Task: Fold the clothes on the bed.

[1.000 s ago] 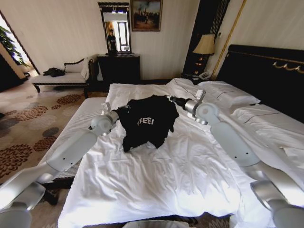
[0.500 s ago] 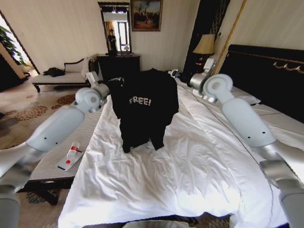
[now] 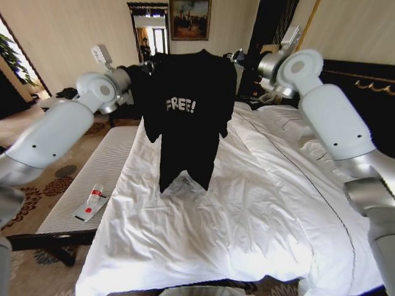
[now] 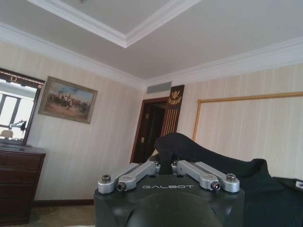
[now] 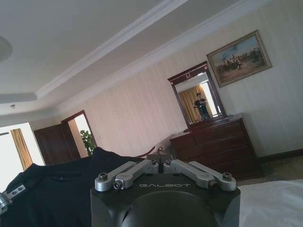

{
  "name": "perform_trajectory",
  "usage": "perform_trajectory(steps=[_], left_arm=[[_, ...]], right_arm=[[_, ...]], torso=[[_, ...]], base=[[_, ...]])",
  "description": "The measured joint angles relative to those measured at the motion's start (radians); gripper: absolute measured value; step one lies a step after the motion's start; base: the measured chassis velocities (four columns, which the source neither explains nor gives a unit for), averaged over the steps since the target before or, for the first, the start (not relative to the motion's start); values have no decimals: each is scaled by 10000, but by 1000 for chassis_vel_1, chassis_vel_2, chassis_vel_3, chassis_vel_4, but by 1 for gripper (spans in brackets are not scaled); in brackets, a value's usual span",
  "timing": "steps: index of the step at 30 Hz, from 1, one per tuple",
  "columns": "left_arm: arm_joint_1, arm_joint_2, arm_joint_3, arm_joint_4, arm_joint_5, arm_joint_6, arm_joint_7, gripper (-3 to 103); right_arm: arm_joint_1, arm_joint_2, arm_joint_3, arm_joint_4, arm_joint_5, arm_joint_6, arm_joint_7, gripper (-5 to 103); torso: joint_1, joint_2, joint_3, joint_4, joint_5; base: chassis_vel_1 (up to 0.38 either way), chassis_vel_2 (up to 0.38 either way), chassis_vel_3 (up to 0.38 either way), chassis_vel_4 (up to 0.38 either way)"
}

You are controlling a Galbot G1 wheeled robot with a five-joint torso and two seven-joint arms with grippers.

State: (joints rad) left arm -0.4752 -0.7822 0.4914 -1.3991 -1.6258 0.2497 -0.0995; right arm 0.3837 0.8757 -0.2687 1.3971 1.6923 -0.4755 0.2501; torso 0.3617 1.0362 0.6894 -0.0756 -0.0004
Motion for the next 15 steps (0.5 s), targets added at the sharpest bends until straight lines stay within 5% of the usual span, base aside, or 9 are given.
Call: perform_trajectory(steps=[8,15], left_arm=[[-119,608,-16,-933,-419,58,-173,3],[673,2205,-749,-3126,-1293,125,-546,3]], right_arm=[[50,-370,108,489,344,-2,69,0],[-394,-1251,926,2616,1472,-3,895,0]], torso=[[0,0,0,0,0],[-3,1,-1,3,-2]], base=[[0,0,0,0],[0,0,0,0]])
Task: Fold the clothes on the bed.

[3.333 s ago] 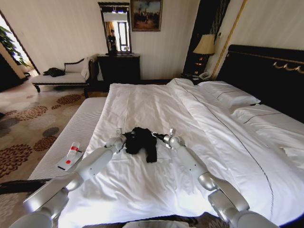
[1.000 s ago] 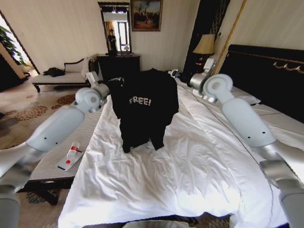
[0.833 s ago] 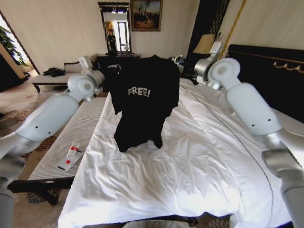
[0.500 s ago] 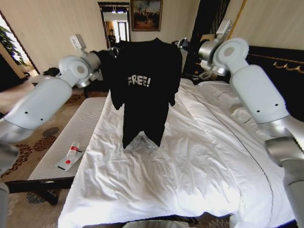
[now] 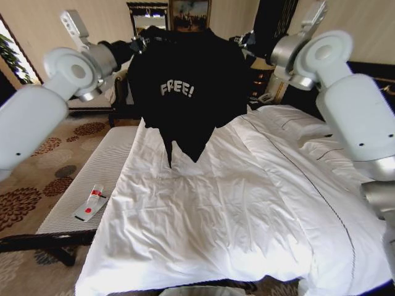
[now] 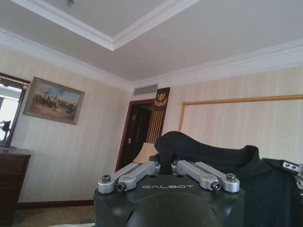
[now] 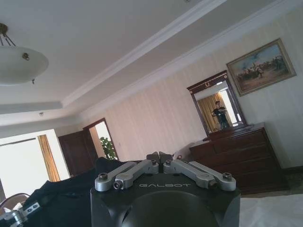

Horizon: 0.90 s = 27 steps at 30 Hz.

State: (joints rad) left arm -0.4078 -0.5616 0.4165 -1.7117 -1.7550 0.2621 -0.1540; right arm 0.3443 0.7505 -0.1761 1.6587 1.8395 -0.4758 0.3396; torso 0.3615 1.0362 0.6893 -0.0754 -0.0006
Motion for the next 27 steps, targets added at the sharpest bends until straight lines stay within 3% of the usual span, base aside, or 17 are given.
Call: perform_trajectory(steps=[2,4,7,10,11,14,18,19,22,24,27], left_arm=[[178,209,-179,-273,-111,20,-45,3],[892,874,-1053,-1130,-522,161,-260,3],[1365,1308,-1840,-1707,-882,318,-470,3],[2646,2644,-3653,-3036,-1566,547,-619,3],[2646,2644,-3653,-3036,-1566,547,-619,3],[4156,3895,-4956,-4163,-1806,500,-748,3],[4379,4100,-5078,-4614,-2077,616,-1093,3],[4426,4256,-5210,-5023,-2366,753,-1404,3],[4802,4898,-5550,-5475,-2770,678,-1433,3],[5562,5575,-6596,-5779,-3181,643,-1363,3],[5741,5779,-7096,-5913,-3603,793,-1532,3]], right_arm=[[-59,-137,132,335,166,5,163,0],[-234,-570,510,1296,759,53,725,0],[-391,-929,853,1915,1278,68,1135,0],[-932,-1877,1748,3184,2238,69,1475,0],[-932,-1877,1748,3184,2238,69,1475,0],[-2134,-2767,2971,4346,2708,61,1500,0],[-3637,-3596,4401,5036,3136,-68,1515,0],[-4255,-4064,5009,5455,3625,-84,1661,0],[-4388,-4259,5189,5879,4093,-44,2034,0],[-4291,-4510,5324,6364,4623,51,2437,0],[-4562,-4897,5689,6855,5096,73,2719,0]], torso=[[0,0,0,0,1],[-1,0,-1,-6,-3],[-1,0,-1,-1,-4],[-1,1,-3,0,2],[-1,1,-3,0,2],[-4,2,-4,8,1],[-6,2,-5,1,6],[-3,3,-3,-26,-5],[0,2,-1,-20,5],[2,1,1,11,13],[2,1,0,9,0]], base=[[0,0,0,0],[0,0,0,0],[0,0,0,0],[0,0,0,0],[0,0,0,0],[0,0,0,0],[0,0,0,0],[0,0,0,0],[-10,-8,-6,-17],[-15,-7,-7,-26],[0,0,0,0]])
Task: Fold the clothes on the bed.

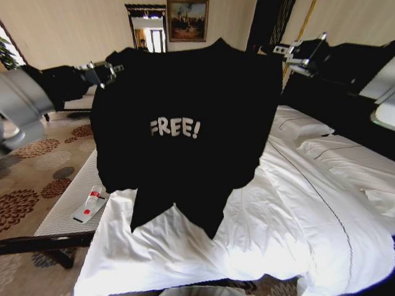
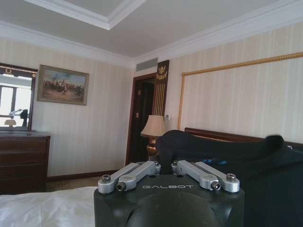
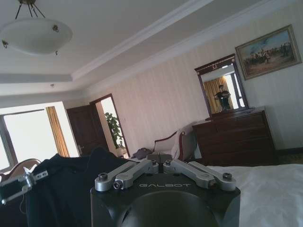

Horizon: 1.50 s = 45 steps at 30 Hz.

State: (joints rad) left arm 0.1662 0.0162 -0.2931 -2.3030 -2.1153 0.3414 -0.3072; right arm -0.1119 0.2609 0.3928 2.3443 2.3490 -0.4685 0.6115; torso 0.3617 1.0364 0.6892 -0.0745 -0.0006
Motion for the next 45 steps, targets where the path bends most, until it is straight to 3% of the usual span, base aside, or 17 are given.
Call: perform_trajectory(steps=[2,4,11,16,19,20,21,23,24,27,30,32,34,41,45], left_arm=[[37,313,-187,-141,-609,176,-203,3],[63,413,-122,-284,-1006,281,-406,3],[546,85,438,-709,-1118,411,-900,3],[990,-826,1055,-587,5,368,-954,3],[898,-2108,2570,5,1626,379,-1020,3],[898,-2108,2570,5,1626,379,-1020,3],[812,-2676,3196,385,2326,410,-1039,3],[697,-3402,3933,905,3090,427,-1051,3],[697,-3402,3933,905,3090,427,-1051,3],[561,-4655,5352,2091,4314,427,-1006,3],[565,-5169,5796,2595,4724,415,-958,3],[617,-6135,6440,3567,5433,353,-892,3],[622,-6630,6720,4151,5770,312,-826,3],[443,-7676,7295,6160,6692,233,-276,3],[93,-8962,7379,7854,7490,226,19,3]], right_arm=[[-203,-219,270,433,473,9,438,0],[-206,-236,311,528,715,17,738,0],[-766,226,273,707,535,-26,1246,0],[-2786,1157,198,434,-890,-255,1067,0],[-4146,2186,-125,-382,-2355,-438,490,0],[-4146,2186,-125,-382,-2355,-438,490,0],[-4500,2571,-287,-762,-2968,-490,203,0],[-4861,2987,-458,-1227,-3623,-557,-91,0],[-4861,2987,-458,-1227,-3623,-557,-91,0],[-5472,3803,-804,-2337,-4849,-657,-831,0],[-5618,4113,-952,-2866,-5277,-695,-1128,0],[-5733,4680,-1286,-4049,-6062,-719,-1646,0],[-5727,4968,-1510,-4693,-6563,-699,-1969,0],[-5283,5592,-2161,-6246,-7824,-469,-2770,0],[-4430,6059,-2917,-7885,-8637,-128,-3278,0]], torso=[[-2,1,-2,-13,-6],[-3,2,-2,-11,-1],[-1,-2,2,-13,1],[0,-4,3,-9,4],[0,-3,2,-9,-2],[0,-3,2,-9,-2],[0,-3,3,-9,0],[1,-4,4,-10,-1],[1,-4,4,-10,-1],[2,-5,4,-17,2],[3,-5,4,-15,1],[2,-5,4,-10,1],[2,-4,3,-11,2],[2,-3,2,-11,2],[0,-3,2,-4,0]], base=[[0,0,0,0],[11,-14,-51,-25],[3,-2,-7,-4],[0,0,0,0],[0,0,0,0],[0,0,0,0],[0,0,0,0],[0,0,0,0],[0,0,0,0],[0,0,0,0],[0,0,0,0],[0,0,0,0],[0,0,0,0],[0,0,0,0],[0,0,0,0]])
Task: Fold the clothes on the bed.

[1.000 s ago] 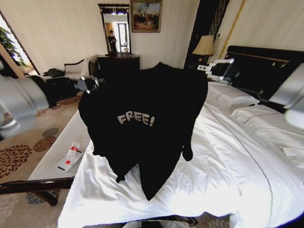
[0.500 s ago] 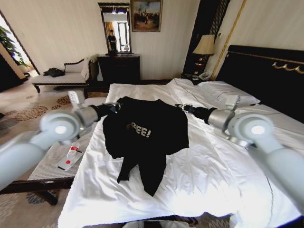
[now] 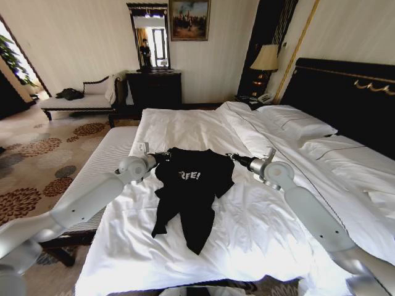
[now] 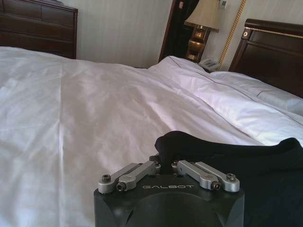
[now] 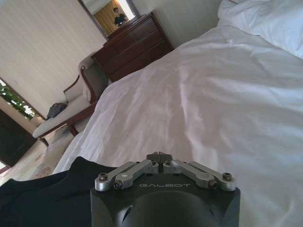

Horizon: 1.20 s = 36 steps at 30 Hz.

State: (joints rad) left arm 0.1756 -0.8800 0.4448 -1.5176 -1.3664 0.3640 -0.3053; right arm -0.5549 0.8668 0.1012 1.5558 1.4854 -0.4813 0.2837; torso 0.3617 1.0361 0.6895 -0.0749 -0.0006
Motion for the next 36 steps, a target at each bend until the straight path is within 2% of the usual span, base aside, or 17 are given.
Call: perform_trajectory(steps=[1,3,4,5,7,10,13,14,15,17,18,20,21,25,32,36], left_arm=[[0,0,0,0,0,0,0,3],[-358,-874,165,1079,394,0,227,3],[-547,-1247,289,1632,577,-12,377,3],[-547,-1247,289,1632,577,-12,377,3],[-891,-1850,505,2729,906,-93,704,3],[-1082,-2134,621,3333,1100,-159,923,3],[-1666,-3010,911,5217,1686,-449,1685,3],[-1666,-3010,911,5217,1686,-449,1685,3],[-1795,-3287,929,5741,1910,-552,1875,3],[-2144,-4321,853,7443,2672,-828,2242,3],[-2144,-4321,853,7443,2672,-828,2242,3],[-2411,-5045,684,8496,3025,-936,2482,3],[-2411,-5045,684,8496,3025,-936,2482,3],[-2701,-5893,438,9962,3630,-1075,2846,3],[-2702,-6222,25,10916,4400,-1261,3060,3],[-2615,-6269,-360,11213,4862,-1354,3126,3]], right_arm=[[0,0,0,0,0,0,0,0],[651,335,-476,-1075,-326,146,-217,0],[990,507,-688,-1573,-466,217,-314,0],[990,507,-688,-1573,-466,217,-314,0],[1569,847,-1064,-2506,-758,364,-539,0],[1892,1059,-1253,-3081,-977,440,-692,0],[2812,1913,-1592,-4939,-1617,706,-1056,0],[2812,1913,-1592,-4939,-1617,706,-1056,0],[3016,2220,-1599,-5435,-1793,769,-1111,0],[3445,3007,-1524,-6471,-2183,951,-1209,0],[3445,3007,-1524,-6471,-2183,951,-1209,0],[3696,3524,-1374,-7142,-2421,1068,-1283,0],[3696,3524,-1374,-7142,-2421,1068,-1283,0],[4152,4242,-1182,-8485,-3261,1345,-1588,0],[4534,4864,-780,-9793,-4360,1673,-1896,0],[4648,5071,-531,-10173,-4598,1831,-1974,0]], torso=[[0,0,0,0,0],[2,0,1,-14,1],[2,-1,1,-14,6],[2,-1,1,-14,6],[3,-1,1,-12,3],[3,-1,2,-8,3],[1,0,0,-1,-1],[1,0,0,-1,-1],[0,1,0,-1,1],[1,0,1,-5,1],[1,0,1,-5,1],[2,0,1,-12,1],[2,0,1,-12,1],[0,1,-1,-11,2],[-1,1,-1,-3,0],[0,0,0,-6,0]], base=[[0,0,0,0],[0,0,0,0],[0,0,0,0],[0,0,0,0],[0,0,0,0],[0,0,0,0],[0,0,0,0],[0,0,0,0],[0,0,0,0],[0,0,0,0],[0,0,0,0],[0,0,0,0],[0,0,0,0],[0,0,0,0],[0,0,0,0],[0,0,0,0]])
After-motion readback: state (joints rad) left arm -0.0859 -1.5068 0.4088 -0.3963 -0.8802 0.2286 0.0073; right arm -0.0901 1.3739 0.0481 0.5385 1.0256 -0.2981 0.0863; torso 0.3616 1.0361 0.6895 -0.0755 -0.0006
